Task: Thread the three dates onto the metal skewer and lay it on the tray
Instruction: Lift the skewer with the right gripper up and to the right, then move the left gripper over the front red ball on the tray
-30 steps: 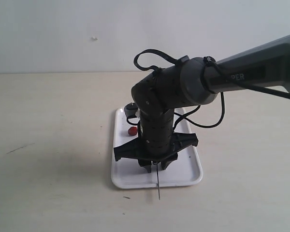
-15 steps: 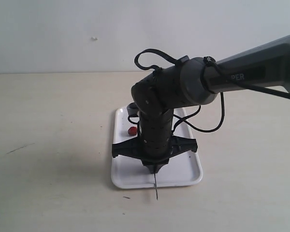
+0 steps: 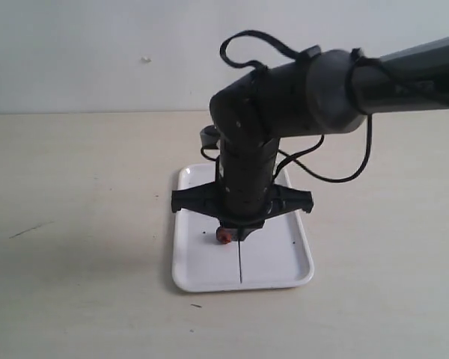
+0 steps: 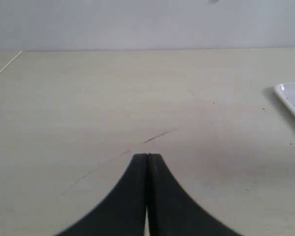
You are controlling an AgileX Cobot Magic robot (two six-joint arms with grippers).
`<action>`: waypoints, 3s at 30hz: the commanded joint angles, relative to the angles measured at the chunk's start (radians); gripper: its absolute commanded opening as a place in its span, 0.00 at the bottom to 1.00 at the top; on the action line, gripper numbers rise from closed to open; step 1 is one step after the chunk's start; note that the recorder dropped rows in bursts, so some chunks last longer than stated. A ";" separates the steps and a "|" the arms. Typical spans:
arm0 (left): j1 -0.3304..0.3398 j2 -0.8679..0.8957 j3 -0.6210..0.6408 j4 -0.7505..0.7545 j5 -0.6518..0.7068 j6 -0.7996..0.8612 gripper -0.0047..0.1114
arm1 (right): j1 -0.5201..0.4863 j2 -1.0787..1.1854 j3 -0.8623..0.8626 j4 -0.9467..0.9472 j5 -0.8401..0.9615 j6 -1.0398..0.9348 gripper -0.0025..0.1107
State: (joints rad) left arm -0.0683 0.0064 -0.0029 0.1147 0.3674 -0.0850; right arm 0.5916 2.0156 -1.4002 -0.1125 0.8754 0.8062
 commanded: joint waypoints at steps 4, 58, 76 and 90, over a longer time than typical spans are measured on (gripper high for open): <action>0.002 -0.006 0.003 0.002 -0.003 0.002 0.05 | 0.002 -0.192 -0.006 -0.262 0.240 -0.254 0.02; 0.002 0.016 -0.091 -0.141 -0.855 -0.283 0.04 | -0.416 -0.246 -0.001 -0.226 -0.001 -0.815 0.02; -0.084 1.237 -0.950 1.530 -0.646 -1.789 0.04 | -0.416 -0.246 0.012 -0.185 0.025 -0.816 0.02; -0.163 1.670 -1.090 1.630 -0.704 -1.425 0.04 | -0.416 -0.246 0.038 -0.225 -0.017 -0.824 0.02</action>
State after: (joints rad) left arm -0.2257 1.6683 -1.0805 1.7462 -0.4884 -1.6766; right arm 0.1805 1.7740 -1.3659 -0.3296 0.8718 -0.0120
